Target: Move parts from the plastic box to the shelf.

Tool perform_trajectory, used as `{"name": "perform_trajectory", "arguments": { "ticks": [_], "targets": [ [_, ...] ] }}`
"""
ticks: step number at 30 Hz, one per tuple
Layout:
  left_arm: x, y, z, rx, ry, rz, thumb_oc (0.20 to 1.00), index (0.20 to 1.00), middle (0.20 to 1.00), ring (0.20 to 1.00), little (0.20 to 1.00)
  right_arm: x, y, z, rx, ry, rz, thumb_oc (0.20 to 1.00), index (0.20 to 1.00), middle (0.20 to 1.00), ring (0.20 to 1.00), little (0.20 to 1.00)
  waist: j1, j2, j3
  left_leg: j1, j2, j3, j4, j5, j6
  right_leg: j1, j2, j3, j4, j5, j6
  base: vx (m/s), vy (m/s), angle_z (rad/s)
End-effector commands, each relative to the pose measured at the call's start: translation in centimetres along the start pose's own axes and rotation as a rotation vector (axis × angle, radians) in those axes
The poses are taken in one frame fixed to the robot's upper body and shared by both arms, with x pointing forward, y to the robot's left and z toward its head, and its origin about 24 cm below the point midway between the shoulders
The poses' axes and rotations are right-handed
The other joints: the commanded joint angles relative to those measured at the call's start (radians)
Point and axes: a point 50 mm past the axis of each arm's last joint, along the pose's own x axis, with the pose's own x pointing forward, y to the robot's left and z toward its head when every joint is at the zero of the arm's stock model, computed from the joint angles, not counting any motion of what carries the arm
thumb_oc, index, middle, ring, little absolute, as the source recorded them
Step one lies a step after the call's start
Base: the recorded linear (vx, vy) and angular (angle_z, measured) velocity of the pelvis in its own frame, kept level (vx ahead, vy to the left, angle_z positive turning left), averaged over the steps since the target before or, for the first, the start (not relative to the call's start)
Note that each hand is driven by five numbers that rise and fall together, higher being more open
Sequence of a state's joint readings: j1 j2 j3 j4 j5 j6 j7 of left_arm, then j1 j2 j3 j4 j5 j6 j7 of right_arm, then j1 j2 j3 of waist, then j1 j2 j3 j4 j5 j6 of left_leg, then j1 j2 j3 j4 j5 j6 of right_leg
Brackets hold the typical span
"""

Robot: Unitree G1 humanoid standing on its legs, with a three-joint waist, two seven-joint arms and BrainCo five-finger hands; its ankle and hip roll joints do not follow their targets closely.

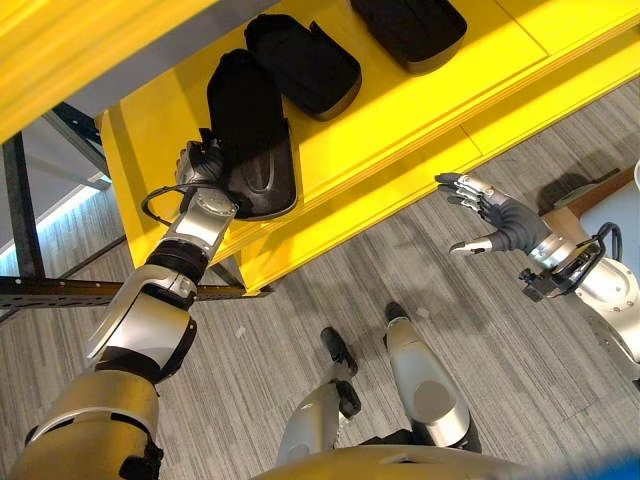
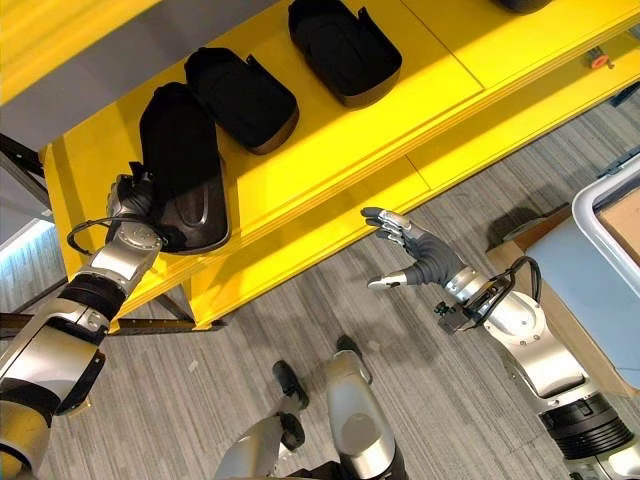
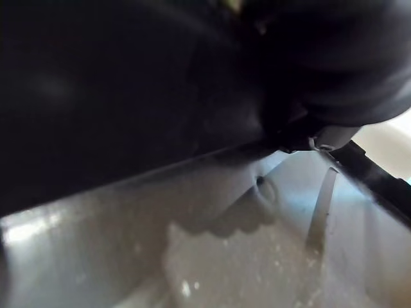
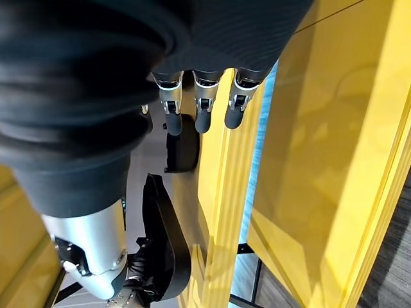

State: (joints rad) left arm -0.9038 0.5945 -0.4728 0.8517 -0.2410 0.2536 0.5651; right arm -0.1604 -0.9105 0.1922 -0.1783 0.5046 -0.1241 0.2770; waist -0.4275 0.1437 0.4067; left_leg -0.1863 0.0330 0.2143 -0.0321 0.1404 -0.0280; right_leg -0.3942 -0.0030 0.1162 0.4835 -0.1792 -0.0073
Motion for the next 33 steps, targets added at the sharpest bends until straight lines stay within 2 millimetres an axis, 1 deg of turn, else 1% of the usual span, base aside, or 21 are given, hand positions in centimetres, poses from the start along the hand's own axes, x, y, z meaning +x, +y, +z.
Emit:
{"name": "perform_trajectory", "arguments": {
  "ticks": [1,3,5,8,11,15,18,19,20,21,22,23,24,25,26,27,28,30,31,33],
  "targets": [
    [1.9,5.0,1.5,0.015,-0.042,0.201,0.200,0.200,0.200,0.200,0.200,0.6,-0.8,2.8,0.004,-0.195,-0.070,1.000,1.000,1.000,1.000,1.000,-0.024,-0.073,0.009,0.075,-0.006,-0.007,0.112,-0.214,-0.015,0.099,0.011,0.108,-0.262,0.087,0.068,0.00,0.000,0.00],
    [1.9,5.1,1.0,-0.002,-0.012,0.237,0.200,0.200,0.200,0.200,0.200,0.7,-0.5,2.6,0.007,-0.191,-0.063,1.000,1.000,1.000,1.000,1.000,-0.021,-0.079,0.008,0.073,-0.008,-0.007,0.125,-0.222,-0.011,0.101,0.008,0.110,-0.260,0.087,0.071,0.02,0.023,0.00],
    [1.7,4.9,0.1,-0.024,0.047,0.258,0.200,0.200,0.200,0.200,0.200,0.8,-0.3,2.6,0.012,-0.190,-0.053,1.000,1.000,1.000,1.000,1.000,-0.019,-0.086,0.007,0.076,-0.010,-0.010,0.136,-0.234,-0.007,0.105,0.006,0.111,-0.259,0.084,0.073,0.04,0.059,0.03],
    [1.6,5.1,-1.2,-0.037,0.109,0.281,0.200,0.200,0.200,0.200,0.200,1.3,0.0,2.7,0.015,-0.193,-0.046,1.000,1.000,1.000,1.000,1.000,-0.003,-0.098,0.004,0.065,-0.010,-0.012,0.151,-0.239,-0.005,0.104,0.002,0.114,-0.269,0.095,0.075,0.02,0.068,0.11],
    [1.5,5.2,-2.0,-0.041,0.143,0.292,0.200,0.200,0.200,0.200,0.200,1.7,0.0,3.0,0.003,-0.197,-0.045,1.000,1.000,1.000,1.000,1.000,0.004,-0.110,0.007,0.057,-0.013,-0.013,0.177,-0.257,0.001,0.110,-0.007,0.120,-0.278,0.101,0.080,0.04,0.111,0.06],
    [1.8,6.2,-2.7,-0.038,0.165,0.320,0.200,0.200,0.200,0.200,0.200,2.3,0.0,3.6,-0.001,-0.219,-0.026,1.000,1.000,1.000,1.000,1.000,0.012,-0.146,0.006,0.027,-0.027,-0.001,0.277,-0.321,0.022,0.104,-0.032,0.146,-0.290,0.129,0.095,0.07,0.169,0.04],
    [2.3,7.3,-2.1,-0.019,0.141,0.344,0.200,0.200,0.200,0.200,0.200,2.5,0.1,3.9,-0.009,-0.234,-0.004,1.000,1.000,1.000,1.000,1.000,0.013,-0.170,0.004,0.001,-0.039,0.005,0.342,-0.364,0.040,0.096,-0.047,0.175,-0.287,0.148,0.113,0.09,0.233,0.05],
    [2.3,7.3,-1.8,-0.014,0.125,0.340,0.200,0.200,0.200,0.200,0.200,2.8,0.4,3.7,-0.015,-0.233,0.009,1.000,1.000,1.000,1.000,1.000,0.023,-0.179,0.003,-0.006,-0.044,0.014,0.376,-0.385,0.051,0.095,-0.056,0.177,-0.281,0.156,0.121,0.11,0.273,-0.02],
    [2.3,7.4,-2.0,-0.011,0.126,0.338,0.200,0.200,0.200,0.200,0.200,2.8,0.5,3.6,-0.015,-0.230,0.011,1.000,1.000,1.000,1.000,1.000,0.031,-0.182,0.001,-0.002,-0.044,0.021,0.377,-0.388,0.054,0.095,-0.057,0.162,-0.276,0.153,0.121,0.17,0.335,-0.14],
    [2.0,7.6,-3.3,0.000,0.153,0.344,0.200,0.200,0.200,0.200,0.200,3.1,0.5,3.5,-0.007,-0.225,0.030,1.000,1.000,1.000,1.000,1.000,0.068,-0.191,-0.004,0.012,-0.034,0.066,0.373,-0.386,0.062,0.096,-0.063,0.056,-0.266,0.143,0.116,0.13,0.184,-0.15],
    [2.0,7.6,-3.6,0.003,0.159,0.345,0.200,0.200,0.200,0.200,0.200,3.2,0.5,3.5,-0.006,-0.225,0.035,1.000,1.000,1.000,1.000,1.000,0.077,-0.193,-0.004,0.017,-0.029,0.076,0.370,-0.384,0.063,0.096,-0.064,0.032,-0.263,0.142,0.114,0.25,0.240,-0.53],
    [1.6,7.5,-4.5,0.008,0.183,0.355,0.200,0.200,0.200,0.200,0.200,3.6,0.6,3.6,0.004,-0.228,0.061,1.000,1.000,1.000,1.000,1.000,0.100,-0.189,-0.005,0.046,-0.020,0.092,0.353,-0.400,0.063,0.106,-0.060,-0.039,-0.254,0.118,0.121,0.20,0.132,-0.84],
    [1.4,7.5,-5.0,0.010,0.190,0.358,0.200,0.200,0.200,0.200,0.200,3.8,0.7,3.6,0.011,-0.229,0.070,1.000,1.000,1.000,1.000,1.000,0.108,-0.191,-0.006,0.057,-0.019,0.103,0.344,-0.396,0.065,0.105,-0.053,-0.061,-0.252,0.118,0.121,0.15,0.068,-1.10],
    [1.3,7.5,-5.4,0.021,0.194,0.351,0.200,0.200,0.200,0.200,0.200,3.7,0.7,3.5,0.017,-0.225,0.073,1.000,1.000,1.000,1.000,1.000,0.104,-0.199,-0.012,0.057,-0.031,0.111,0.335,-0.371,0.071,0.093,-0.032,-0.043,-0.255,0.142,0.113,0.07,-0.029,-1.07],
    [1.5,7.4,-5.1,0.032,0.190,0.338,0.200,0.200,0.200,0.200,0.200,3.3,0.7,3.4,0.017,-0.217,0.067,1.000,1.000,1.000,1.000,1.000,0.090,-0.199,-0.020,0.062,-0.057,0.087,0.326,-0.371,0.079,0.096,0.009,-0.005,-0.258,0.144,0.104,0.11,-0.087,-0.70],
    [1.8,7.4,-4.3,0.037,0.173,0.321,0.200,0.200,0.200,0.200,0.200,2.9,0.5,3.1,0.013,-0.208,0.052,1.000,1.000,1.000,1.000,1.000,0.073,-0.199,-0.024,0.063,-0.087,0.054,0.321,-0.371,0.086,0.104,0.047,0.045,-0.272,0.154,0.096,0.19,-0.081,-0.26],
    [2.0,7.4,-3.5,0.045,0.158,0.308,0.200,0.200,0.200,0.200,0.200,2.6,0.4,3.0,0.014,-0.202,0.039,1.000,1.000,1.000,1.000,1.000,0.063,-0.197,-0.026,0.062,-0.106,0.032,0.314,-0.369,0.090,0.110,0.067,0.077,-0.286,0.164,0.093,0.16,-0.121,0.58],
    [2.4,7.3,-2.2,0.051,0.122,0.283,0.200,0.200,0.200,0.200,0.200,2.2,0.2,2.6,0.015,-0.196,0.011,1.000,1.000,1.000,1.000,1.000,0.051,-0.198,-0.032,0.063,-0.143,-0.010,0.292,-0.358,0.097,0.109,0.100,0.137,-0.314,0.194,0.090,0.15,-0.153,1.00],
    [2.3,6.9,-2.0,0.057,0.105,0.270,0.200,0.200,0.200,0.200,0.200,1.9,0.1,2.5,0.012,-0.193,0.002,1.000,1.000,1.000,1.000,1.000,0.044,-0.198,-0.028,0.070,-0.151,-0.027,0.292,-0.362,0.102,0.110,0.105,0.161,-0.317,0.203,0.093,0.13,-0.135,0.83],
    [2.2,6.4,-1.5,0.063,0.079,0.255,0.200,0.200,0.200,0.200,0.200,1.6,0.1,2.4,0.013,-0.190,-0.011,1.000,1.000,1.000,1.000,1.000,0.037,-0.196,-0.032,0.076,-0.159,-0.041,0.287,-0.366,0.107,0.119,0.105,0.188,-0.330,0.208,0.093,0.09,-0.110,0.66]
  ]
}}
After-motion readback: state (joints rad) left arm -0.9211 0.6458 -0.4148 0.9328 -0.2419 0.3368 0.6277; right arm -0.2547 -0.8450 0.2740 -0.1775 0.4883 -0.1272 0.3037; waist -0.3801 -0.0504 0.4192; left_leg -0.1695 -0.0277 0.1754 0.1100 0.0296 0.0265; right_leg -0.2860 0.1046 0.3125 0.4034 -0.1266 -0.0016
